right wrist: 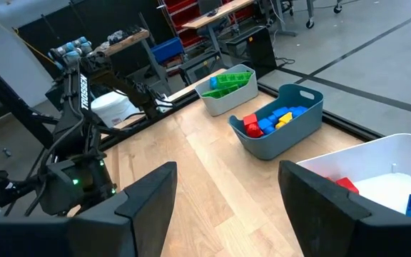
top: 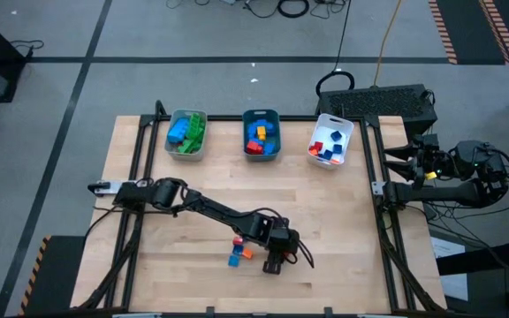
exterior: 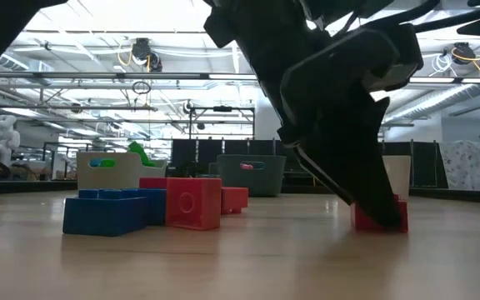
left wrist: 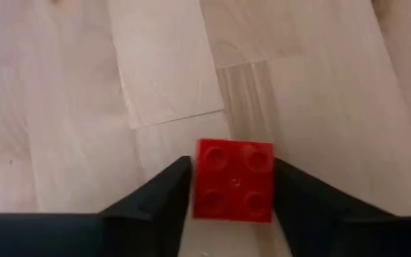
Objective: Sort blocks by size
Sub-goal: Put the small red 4 stud game piece into the white bin
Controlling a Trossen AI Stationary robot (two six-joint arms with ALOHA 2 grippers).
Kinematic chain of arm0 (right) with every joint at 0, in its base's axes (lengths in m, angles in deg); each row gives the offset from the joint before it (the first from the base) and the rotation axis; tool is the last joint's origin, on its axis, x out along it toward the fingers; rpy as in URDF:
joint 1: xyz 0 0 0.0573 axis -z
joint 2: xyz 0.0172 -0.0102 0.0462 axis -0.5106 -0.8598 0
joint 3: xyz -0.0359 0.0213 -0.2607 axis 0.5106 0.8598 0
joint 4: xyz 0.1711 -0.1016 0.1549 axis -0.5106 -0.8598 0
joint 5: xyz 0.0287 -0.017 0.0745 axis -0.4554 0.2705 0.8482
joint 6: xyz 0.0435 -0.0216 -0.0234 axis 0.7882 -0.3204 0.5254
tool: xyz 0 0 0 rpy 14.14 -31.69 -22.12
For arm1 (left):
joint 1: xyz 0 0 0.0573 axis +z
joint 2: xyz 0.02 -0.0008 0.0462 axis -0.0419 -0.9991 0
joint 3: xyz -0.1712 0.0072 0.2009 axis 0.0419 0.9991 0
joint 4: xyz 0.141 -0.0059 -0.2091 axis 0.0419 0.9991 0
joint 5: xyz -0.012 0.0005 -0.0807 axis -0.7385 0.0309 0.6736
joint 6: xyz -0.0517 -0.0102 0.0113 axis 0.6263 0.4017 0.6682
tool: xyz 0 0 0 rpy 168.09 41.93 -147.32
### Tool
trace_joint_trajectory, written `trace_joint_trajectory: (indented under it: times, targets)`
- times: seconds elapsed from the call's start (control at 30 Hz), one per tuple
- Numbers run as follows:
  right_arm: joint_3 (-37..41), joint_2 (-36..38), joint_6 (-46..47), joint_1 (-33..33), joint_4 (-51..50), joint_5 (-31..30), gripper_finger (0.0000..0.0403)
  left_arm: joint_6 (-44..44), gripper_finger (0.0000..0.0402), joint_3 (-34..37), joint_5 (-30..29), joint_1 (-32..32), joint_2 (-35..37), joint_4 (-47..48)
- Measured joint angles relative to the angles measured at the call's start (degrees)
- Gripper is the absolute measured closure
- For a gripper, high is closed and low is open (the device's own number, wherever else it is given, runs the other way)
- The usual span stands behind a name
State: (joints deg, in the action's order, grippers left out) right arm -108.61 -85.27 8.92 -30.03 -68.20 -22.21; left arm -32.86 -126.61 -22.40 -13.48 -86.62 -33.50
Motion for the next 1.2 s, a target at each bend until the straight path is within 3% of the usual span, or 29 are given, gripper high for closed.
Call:
trace_joint_trajectory:
  times: [0.1, 0.3, 0.47, 0.6, 0.87, 1.2]
  targets:
    - [0.0, 0.0, 0.0, 0.0, 0.0, 0.0, 0.0165, 0.0, 0.026, 0.0, -0.2, 0.0, 0.0, 0.2]
    - [0.0, 0.0, 0.0, 0.0, 0.0, 0.0, 0.0165, -0.1, 0.026, -2.2, -0.8, 1.5, -0.2, 1.0]
    - [0.0, 0.0, 0.2, 0.0, 0.0, 0.0, 0.0165, -0.2, 0.026, -7.3, -7.4, 6.5, -0.1, -0.6]
    - [0.0, 0.0, 0.2, 0.0, 0.0, 0.0, 0.0165, -0.3, 0.026, -9.5, -13.7, 12.8, 0.0, -9.4]
    - [0.0, 0.0, 0.2, 0.0, 0.0, 0.0, 0.0165, -0.2, 0.026, -9.6, -15.3, 23.5, -0.4, -27.3]
    - [0.0, 0.0, -0.1, 0.0, 0.0, -0.2, 0.0165, 3.5, 0.026, -9.5, -14.8, 28.5, -3.8, -35.6]
